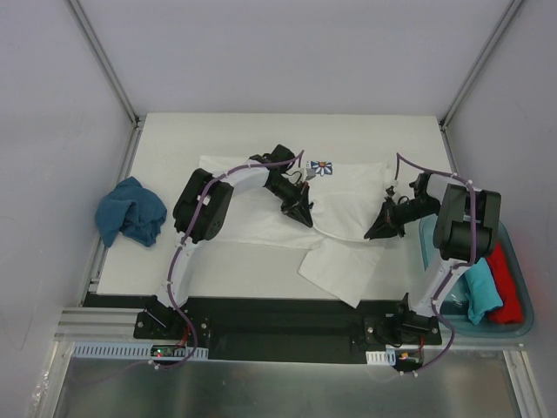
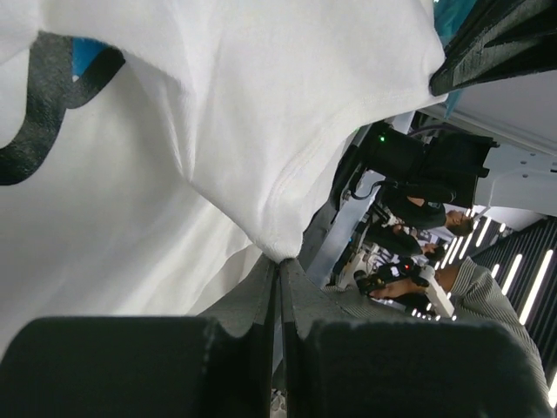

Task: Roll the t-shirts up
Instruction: Fold the T-shirt at the center of the board.

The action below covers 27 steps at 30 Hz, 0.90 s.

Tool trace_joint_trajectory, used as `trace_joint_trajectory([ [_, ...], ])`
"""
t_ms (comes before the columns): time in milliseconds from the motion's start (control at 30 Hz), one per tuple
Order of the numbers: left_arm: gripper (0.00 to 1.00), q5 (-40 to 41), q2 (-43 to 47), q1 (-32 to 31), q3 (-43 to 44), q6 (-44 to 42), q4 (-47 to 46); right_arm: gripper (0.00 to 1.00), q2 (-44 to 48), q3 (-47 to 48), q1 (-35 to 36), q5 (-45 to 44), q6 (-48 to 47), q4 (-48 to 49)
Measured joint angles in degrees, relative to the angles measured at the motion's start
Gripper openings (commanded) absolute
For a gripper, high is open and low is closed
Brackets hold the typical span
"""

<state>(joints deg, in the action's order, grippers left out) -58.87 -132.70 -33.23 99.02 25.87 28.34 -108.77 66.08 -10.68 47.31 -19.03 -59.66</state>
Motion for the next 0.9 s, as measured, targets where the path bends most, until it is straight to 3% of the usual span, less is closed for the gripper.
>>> trace_joint_trajectory([
  [167,0.0,-1.01,0.0,0.33,-1.03,-0.39,0.07,0.04,0.0,0.24,0.0,-2.54,-0.76,0.0],
  [200,0.0,-1.22,0.02,0.33,-1.38,-0.46,0.11,0.08,-0.02,0.37,0.0,-3.26,-1.01,0.0],
  [233,0.0,-1.42,0.02,0.33,-1.68,-0.55,0.15,0.19,-0.07,0.57,0.0,-3.82,-1.18,0.0],
  [300,0.05,-2.23,0.07,0.35,-2.56,-0.81,0.2,0.24,-0.39,1.16,0.0,-5.33,-1.73,-0.15],
  [333,0.07,-2.43,0.09,0.35,-2.99,-0.96,0.26,0.32,-0.66,1.44,0.0,-6.51,-2.27,-0.24],
  [367,0.15,-2.56,0.17,0.42,-3.43,-1.07,0.31,0.35,-0.94,1.75,0.0,-7.69,-2.8,-0.52],
  [433,0.21,-2.6,0.63,0.94,-4.39,-1.42,0.72,0.38,-1.7,3.39,0.0,-9.88,-4.55,-2.47],
  [567,0.3,-1.84,3.37,3.21,-5.09,-3.34,3.65,0.38,-3.13,12.39,-0.09,-12.7,-9.9,-8.98],
  [700,0.31,1.9,6.1,8.79,-1.29,-8.52,8.22,0.38,-3.23,25.33,-0.61,-13.97,-13.4,-12.24],
  [900,0.3,17.31,6.19,17.84,12.63,-21.57,12.76,0.29,-7.3,44.83,-0.37,-17.07,-14.43,-9.25],
])
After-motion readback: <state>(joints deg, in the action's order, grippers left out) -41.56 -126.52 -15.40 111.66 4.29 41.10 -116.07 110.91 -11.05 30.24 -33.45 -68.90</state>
